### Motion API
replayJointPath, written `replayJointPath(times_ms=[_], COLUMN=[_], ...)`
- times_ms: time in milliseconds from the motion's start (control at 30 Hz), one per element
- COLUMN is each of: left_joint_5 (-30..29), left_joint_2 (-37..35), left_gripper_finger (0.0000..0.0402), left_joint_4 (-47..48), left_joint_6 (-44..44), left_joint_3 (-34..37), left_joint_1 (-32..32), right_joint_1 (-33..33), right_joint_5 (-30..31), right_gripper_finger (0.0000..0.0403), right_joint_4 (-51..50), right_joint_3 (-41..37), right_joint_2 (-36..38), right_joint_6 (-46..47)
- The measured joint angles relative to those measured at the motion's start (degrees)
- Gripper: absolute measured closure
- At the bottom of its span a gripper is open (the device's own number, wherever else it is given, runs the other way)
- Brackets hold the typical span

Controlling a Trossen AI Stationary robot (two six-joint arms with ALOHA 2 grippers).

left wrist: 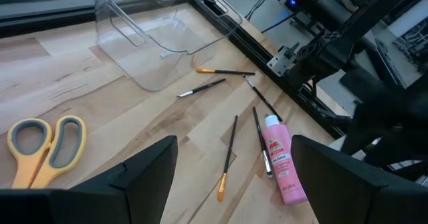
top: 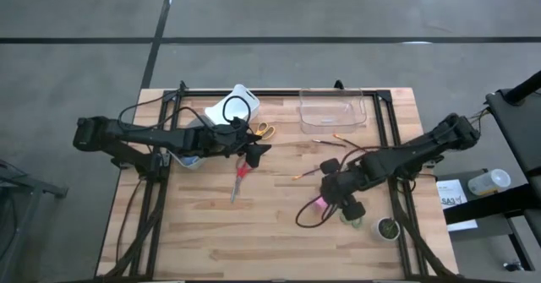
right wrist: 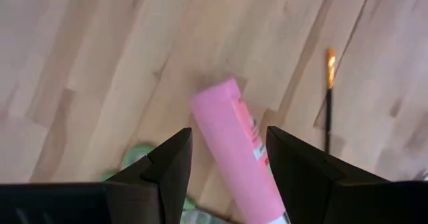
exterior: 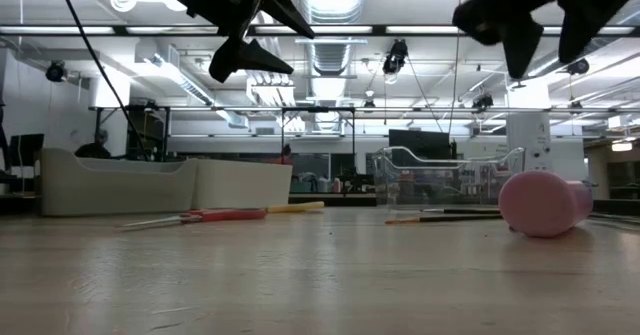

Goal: Pick & Place Paint Supplies
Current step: Put the pink paint bottle into the gray bin

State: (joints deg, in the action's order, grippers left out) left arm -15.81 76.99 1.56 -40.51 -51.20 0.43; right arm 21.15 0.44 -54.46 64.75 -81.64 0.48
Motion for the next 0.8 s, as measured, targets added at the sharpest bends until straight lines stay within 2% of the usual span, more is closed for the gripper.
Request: replayJointPath(times_ms=[100,233,300,500,633,800], left_joint_5=[0.0,0.0,0.0,0.0,0.0,0.0], left_joint_2=[0.0,0.0,0.0,0.0,0.0,0.0], left_gripper_finger=[0.0098,0.0098,0.0098,0.0098,0.0098,0.0098], left_joint_4=[0.0,0.0,0.0,0.5,0.6,0.8], left_joint_6=[0.0,0.0,0.0,0.0,0.0,0.0], left_joint_3=[0.0,0.0,0.0,0.0,0.0,0.0], left_joint_1=[0.0,0.0,0.0,0.0,0.0,0.0], right_joint_1=[0.0,0.0,0.0,0.0,0.0,0.0], right_joint_5=[-0.2,-0.2,-0.3,-0.3,0.4,1.3], right_gripper_finger=[0.0215,0.0214,0.0208,0.0163,0.0139,0.013], right_joint_4=[2.5,8.8,10.5,15.1,16.9,21.5], right_joint_3=[-2.4,-6.6,-8.7,-14.2,-18.5,-22.4], right_joint_2=[-0.7,-0.1,0.7,3.8,5.1,5.0], right_joint_6=[0.8,8.5,9.1,1.4,-7.3,-8.2])
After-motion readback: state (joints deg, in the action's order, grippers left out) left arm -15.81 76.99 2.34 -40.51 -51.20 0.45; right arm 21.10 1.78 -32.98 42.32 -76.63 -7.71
